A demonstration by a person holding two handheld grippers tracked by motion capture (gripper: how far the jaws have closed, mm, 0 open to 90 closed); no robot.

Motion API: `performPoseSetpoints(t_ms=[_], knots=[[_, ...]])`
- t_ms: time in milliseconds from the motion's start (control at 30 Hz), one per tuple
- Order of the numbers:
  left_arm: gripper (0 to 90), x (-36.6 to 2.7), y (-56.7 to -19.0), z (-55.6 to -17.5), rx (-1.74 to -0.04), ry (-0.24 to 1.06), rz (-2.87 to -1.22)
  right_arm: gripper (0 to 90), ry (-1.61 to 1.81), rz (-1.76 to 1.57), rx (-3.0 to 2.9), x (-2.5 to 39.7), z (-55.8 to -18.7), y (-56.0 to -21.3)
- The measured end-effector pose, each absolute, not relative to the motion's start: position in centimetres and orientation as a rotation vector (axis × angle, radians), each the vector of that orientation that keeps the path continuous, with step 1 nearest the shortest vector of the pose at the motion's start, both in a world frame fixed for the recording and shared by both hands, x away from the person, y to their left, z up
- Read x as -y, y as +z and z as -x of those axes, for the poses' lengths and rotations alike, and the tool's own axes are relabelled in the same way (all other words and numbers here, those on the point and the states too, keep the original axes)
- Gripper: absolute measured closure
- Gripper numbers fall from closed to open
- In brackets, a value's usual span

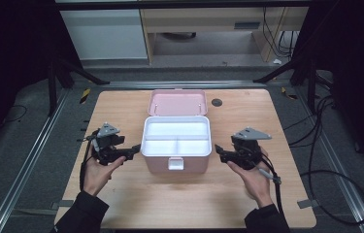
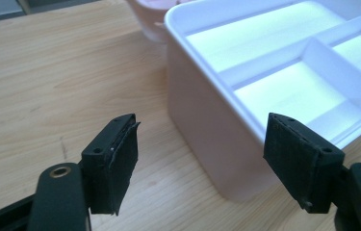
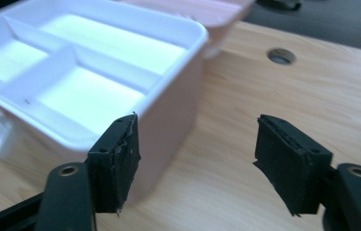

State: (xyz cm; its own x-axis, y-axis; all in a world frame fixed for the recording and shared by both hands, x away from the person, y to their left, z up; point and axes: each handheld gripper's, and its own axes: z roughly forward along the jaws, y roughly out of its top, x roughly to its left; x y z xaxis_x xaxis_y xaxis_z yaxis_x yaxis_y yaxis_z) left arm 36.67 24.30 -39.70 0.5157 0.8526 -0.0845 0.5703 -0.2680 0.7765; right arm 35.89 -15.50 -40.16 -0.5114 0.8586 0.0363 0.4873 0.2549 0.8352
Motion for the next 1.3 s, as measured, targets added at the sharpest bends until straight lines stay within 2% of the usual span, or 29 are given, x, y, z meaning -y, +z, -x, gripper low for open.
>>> performPoseSetpoints(t_ms=[200,400,467,500,600,1300], knots=[[33.5,-23.2,-39.8,-37.6,-1.147,0.422,-1.964,37.1,1.16,-1.179,-2.172,12.8,-37.5,-40.5],[42.9,-21.9,-40.6,-38.3,-1.141,0.423,-2.013,49.9,1.129,-1.174,-2.221,11.5,-38.7,-41.8],[44.9,-21.7,-40.7,-38.4,-1.141,0.424,-2.017,50.6,1.121,-1.17,-2.235,11.5,-38.8,-41.9],[50.0,-21.3,-40.9,-38.5,-1.135,0.427,-2.032,52.5,1.099,-1.161,-2.237,11.4,-38.9,-42.0],[56.5,-20.9,-41.0,-38.8,-1.135,0.425,-2.041,54.0,1.098,-1.172,-2.239,11.4,-39.0,-42.1],[57.8,-20.8,-41.3,-38.8,-1.131,0.459,-2.084,56.1,1.113,-1.181,-2.237,11.0,-39.2,-42.2]])
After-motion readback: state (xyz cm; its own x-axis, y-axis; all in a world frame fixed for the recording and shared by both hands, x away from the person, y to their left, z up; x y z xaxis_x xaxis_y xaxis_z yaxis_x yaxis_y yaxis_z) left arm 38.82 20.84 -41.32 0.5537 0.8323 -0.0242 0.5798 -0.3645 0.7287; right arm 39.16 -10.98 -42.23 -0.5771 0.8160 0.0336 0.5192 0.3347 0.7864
